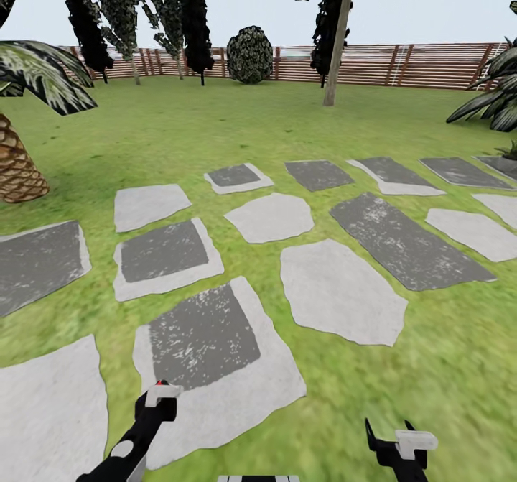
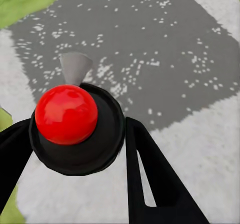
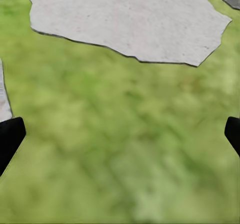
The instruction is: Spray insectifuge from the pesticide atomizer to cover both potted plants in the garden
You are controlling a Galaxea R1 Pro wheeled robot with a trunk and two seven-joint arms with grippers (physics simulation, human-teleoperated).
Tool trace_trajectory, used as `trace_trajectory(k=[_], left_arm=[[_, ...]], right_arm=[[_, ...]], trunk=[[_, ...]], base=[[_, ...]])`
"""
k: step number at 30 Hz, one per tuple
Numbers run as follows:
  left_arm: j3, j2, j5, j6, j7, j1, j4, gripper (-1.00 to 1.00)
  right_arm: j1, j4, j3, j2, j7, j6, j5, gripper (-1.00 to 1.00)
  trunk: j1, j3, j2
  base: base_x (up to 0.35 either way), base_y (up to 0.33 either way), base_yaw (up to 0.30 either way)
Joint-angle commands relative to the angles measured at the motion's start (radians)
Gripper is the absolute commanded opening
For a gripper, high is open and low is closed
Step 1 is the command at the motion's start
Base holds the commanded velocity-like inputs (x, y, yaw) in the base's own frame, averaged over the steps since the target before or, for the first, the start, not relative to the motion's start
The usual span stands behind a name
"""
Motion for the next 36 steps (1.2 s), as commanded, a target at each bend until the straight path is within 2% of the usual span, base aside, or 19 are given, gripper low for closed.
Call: trace_trajectory(k=[1,4,6,9,13,23,26,28,31,36], left_arm=[[-0.004,0.001,0.005,-0.001,-0.001,0.000,0.001,-1.00],[-0.005,-0.001,0.006,0.000,0.002,0.004,0.006,-1.00],[-0.004,-0.004,0.008,-0.005,0.004,0.024,0.007,-1.00],[-0.002,-0.010,0.009,-0.009,0.007,0.051,0.008,-1.00],[-0.001,-0.013,0.010,-0.013,0.011,0.066,0.037,-1.00],[-0.001,-0.013,0.011,-0.013,0.010,0.074,0.050,-1.00],[-0.001,-0.013,0.017,-0.012,0.010,0.074,0.051,-1.00],[-0.002,-0.012,0.043,-0.012,0.008,0.074,0.051,-1.00],[-0.002,-0.012,0.056,-0.013,0.007,0.074,0.051,-1.00],[-0.002,-0.012,0.061,-0.013,0.007,0.074,0.051,-1.00]], right_arm=[[0.000,0.001,-0.004,0.002,0.001,-0.003,0.000,1.00],[0.000,0.002,-0.004,0.006,-0.017,-0.004,0.000,1.00],[0.000,0.003,-0.003,0.008,-0.062,-0.005,0.001,1.00],[0.000,0.004,-0.003,0.008,-0.094,-0.006,0.004,1.00],[0.001,0.005,0.000,0.008,-0.099,-0.005,0.007,1.00],[0.001,-0.001,0.002,0.016,-0.101,-0.005,0.006,1.00],[0.001,0.004,0.001,0.016,-0.100,-0.005,0.007,1.00],[0.001,0.004,0.001,0.016,-0.099,-0.004,0.009,1.00],[0.001,0.005,0.002,0.019,-0.098,-0.004,0.009,1.00],[0.001,0.006,0.002,0.020,-0.098,-0.004,0.009,1.00]], trunk=[[-0.004,0.003,0.007],[-0.016,0.012,0.028],[-0.023,0.018,0.042],[-0.035,0.028,0.063],[-0.050,0.040,0.091],[-0.088,0.071,0.161],[-0.088,0.072,0.161],[-0.088,0.074,0.161],[-0.088,0.078,0.161],[-0.088,0.085,0.161]], base=[[0.000,0.000,0.000],[0.000,0.000,0.000],[0.000,0.000,0.000],[0.000,0.000,0.000],[0.000,0.000,0.000],[0.000,0.000,0.000],[0.000,0.000,0.000],[0.000,0.000,0.000],[0.000,0.000,0.000],[0.000,0.000,0.000]])
